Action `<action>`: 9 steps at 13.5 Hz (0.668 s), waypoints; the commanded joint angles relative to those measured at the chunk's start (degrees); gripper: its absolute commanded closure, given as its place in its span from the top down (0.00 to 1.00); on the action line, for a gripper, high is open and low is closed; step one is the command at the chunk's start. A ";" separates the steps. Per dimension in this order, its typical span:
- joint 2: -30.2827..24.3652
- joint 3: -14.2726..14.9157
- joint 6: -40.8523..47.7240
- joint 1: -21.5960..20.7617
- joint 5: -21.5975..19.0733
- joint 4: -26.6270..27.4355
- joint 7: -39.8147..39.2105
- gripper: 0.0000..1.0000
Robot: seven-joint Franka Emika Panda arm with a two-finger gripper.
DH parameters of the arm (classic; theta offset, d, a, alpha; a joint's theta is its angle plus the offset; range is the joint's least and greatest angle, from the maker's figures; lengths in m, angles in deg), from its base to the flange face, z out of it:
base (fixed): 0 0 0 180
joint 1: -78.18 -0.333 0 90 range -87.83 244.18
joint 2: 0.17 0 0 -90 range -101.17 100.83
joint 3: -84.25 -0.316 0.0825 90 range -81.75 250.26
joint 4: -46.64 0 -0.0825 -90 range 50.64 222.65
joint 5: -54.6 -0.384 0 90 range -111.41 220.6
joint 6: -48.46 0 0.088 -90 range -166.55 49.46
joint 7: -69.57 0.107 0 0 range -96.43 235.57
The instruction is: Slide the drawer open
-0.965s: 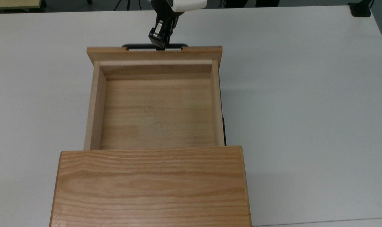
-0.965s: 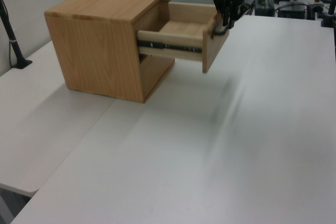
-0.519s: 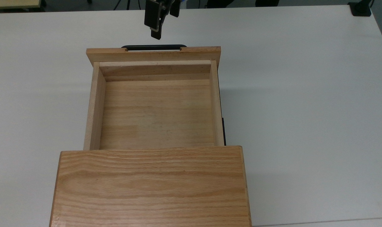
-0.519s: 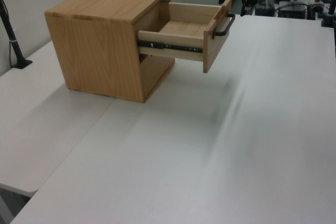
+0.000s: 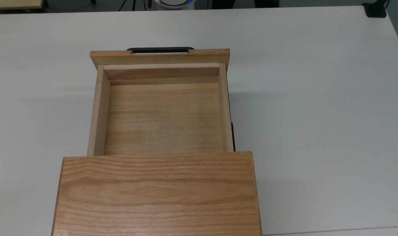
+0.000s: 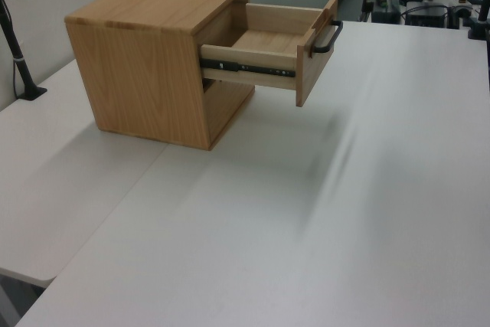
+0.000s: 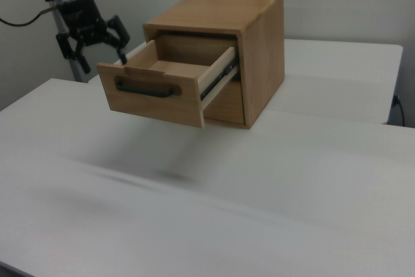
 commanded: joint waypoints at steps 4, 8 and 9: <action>-0.87 5.77 2.40 4.92 -13.68 3.43 15.17 1.00; -0.17 7.37 -8.85 5.36 -13.53 4.48 21.06 1.00; -0.34 7.37 -9.05 5.36 -13.27 5.18 20.71 1.00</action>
